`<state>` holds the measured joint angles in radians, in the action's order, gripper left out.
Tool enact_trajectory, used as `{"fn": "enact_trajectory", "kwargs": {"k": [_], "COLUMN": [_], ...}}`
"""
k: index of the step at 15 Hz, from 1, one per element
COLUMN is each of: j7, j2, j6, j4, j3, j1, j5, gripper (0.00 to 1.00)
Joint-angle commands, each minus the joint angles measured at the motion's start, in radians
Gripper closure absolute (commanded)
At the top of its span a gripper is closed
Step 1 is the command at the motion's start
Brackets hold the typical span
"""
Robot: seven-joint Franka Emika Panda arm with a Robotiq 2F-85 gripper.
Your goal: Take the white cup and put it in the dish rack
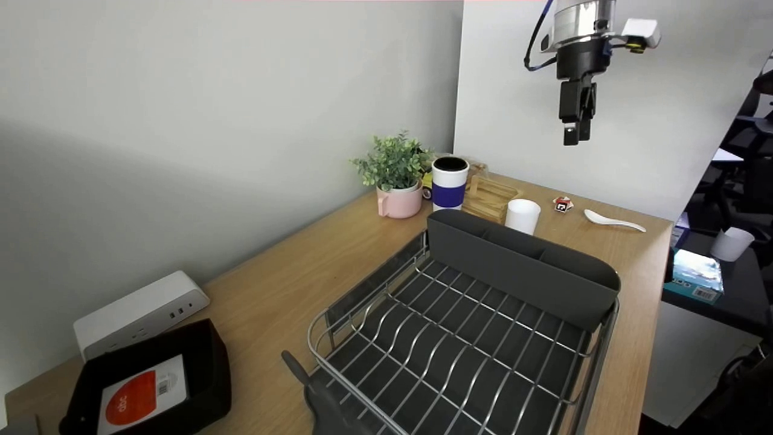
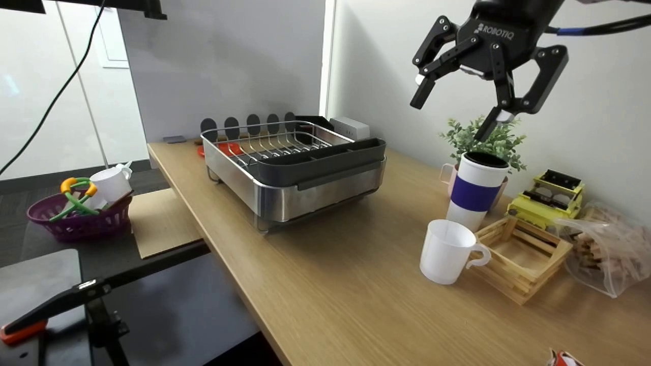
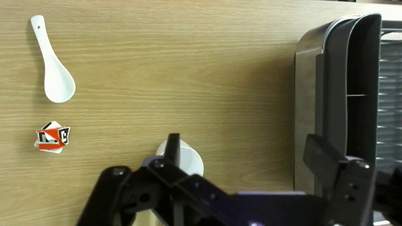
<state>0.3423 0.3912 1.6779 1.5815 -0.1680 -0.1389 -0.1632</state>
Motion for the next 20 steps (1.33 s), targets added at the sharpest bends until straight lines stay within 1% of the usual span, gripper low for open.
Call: {"fn": "enact_trajectory", "kwargs": {"k": [1, 5, 6, 14, 20], "j7": [-0.030, -0.045, -0.037, -0.035, -0.059], "j2": [0.129, 0.215, 0.163, 0.180, 0.262], "j6": [-0.106, -0.192, -0.123, -0.132, -0.141], "j4": [-0.167, -0.271, -0.185, -0.205, -0.245], "j3": [0.044, 0.065, 0.068, 0.076, 0.097], "j1": [-0.040, -0.045, -0.045, -0.049, -0.011], "j5": [0.017, 0.043, 0.036, 0.038, 0.120], "gripper": [0.00, 0.00, 0.00, 0.00, 0.00]}}
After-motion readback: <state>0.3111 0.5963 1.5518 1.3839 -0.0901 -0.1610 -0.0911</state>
